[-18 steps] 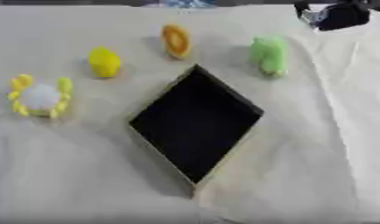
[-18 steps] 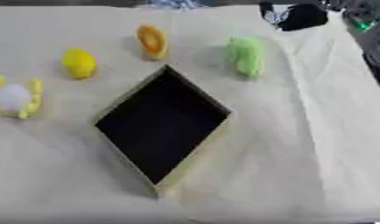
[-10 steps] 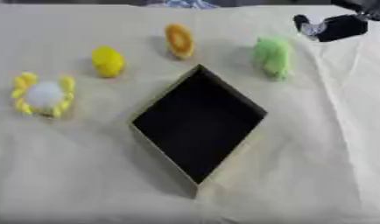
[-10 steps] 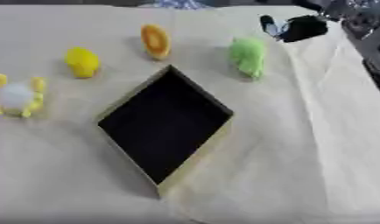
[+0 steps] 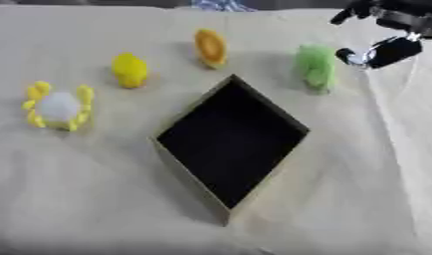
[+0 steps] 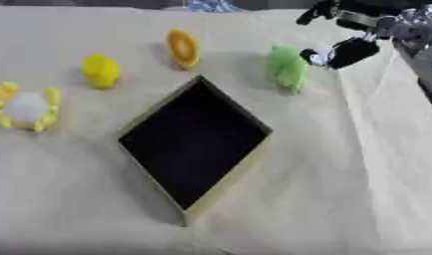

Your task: Pick up objects on the table and place them in the box.

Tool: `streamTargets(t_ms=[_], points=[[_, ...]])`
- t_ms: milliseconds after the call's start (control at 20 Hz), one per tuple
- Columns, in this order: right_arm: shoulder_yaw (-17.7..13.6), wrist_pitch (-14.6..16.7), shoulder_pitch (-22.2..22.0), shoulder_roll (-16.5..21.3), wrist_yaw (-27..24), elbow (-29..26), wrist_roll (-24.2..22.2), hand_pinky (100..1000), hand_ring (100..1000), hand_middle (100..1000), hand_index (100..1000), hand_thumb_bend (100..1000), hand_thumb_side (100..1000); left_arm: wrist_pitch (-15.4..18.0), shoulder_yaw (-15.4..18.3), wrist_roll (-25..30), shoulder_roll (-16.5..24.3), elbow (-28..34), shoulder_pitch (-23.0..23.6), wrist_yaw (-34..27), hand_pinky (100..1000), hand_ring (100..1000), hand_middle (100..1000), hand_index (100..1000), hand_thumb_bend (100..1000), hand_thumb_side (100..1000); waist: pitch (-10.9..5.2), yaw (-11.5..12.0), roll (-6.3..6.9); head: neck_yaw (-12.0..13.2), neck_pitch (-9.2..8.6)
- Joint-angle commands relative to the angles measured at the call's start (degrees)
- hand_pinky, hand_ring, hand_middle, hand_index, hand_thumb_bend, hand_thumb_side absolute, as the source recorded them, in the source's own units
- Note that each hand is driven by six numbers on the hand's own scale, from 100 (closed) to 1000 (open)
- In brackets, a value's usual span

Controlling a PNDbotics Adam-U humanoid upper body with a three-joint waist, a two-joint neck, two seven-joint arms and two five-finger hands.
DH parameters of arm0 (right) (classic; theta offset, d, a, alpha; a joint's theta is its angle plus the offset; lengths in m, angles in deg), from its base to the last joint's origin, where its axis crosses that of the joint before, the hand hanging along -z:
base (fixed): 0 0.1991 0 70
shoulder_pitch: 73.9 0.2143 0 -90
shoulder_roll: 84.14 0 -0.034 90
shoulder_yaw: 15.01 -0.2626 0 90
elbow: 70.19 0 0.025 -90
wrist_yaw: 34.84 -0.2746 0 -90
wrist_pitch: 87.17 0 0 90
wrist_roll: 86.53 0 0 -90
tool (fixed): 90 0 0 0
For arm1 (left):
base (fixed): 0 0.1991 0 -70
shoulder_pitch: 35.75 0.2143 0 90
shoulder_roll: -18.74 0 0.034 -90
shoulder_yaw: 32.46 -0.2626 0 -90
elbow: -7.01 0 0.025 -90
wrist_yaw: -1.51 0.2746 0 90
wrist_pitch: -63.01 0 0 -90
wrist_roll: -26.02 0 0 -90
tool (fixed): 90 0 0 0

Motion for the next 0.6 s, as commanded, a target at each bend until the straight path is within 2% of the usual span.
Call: streamTargets(t_ms=[50, 200, 600], points=[[0.24, 1.18, 2.62, 0.29, 2.39, 2.56, -2.33, 903, 941, 836, 905, 406, 278, -0.13, 0.03, 0.04, 1.52, 1.13, -0.2, 0.0, 832, 689, 641, 815, 141, 713, -1.12, 0.11, 0.1, 0.14, 0.25], [0.67, 1.78, 4.4, -0.87, 4.18, 5.12, -3.53, 903, 942, 838, 903, 431, 243, -0.15, 0.0, 0.11, 1.55, 1.03, -0.19, -0.04, 832, 689, 641, 814, 140, 714, -1.04, 0.23, 0.14, 0.29, 0.25], [1.36, 3.17, 8.12, -4.32, 7.18, 12.07, -4.93, 901, 939, 839, 897, 442, 266, -0.2, -0.1, 0.33, 1.52, 0.96, -0.26, -0.12, 831, 689, 641, 812, 138, 716, -0.85, 0.51, 0.14, 0.28, 0.25]])
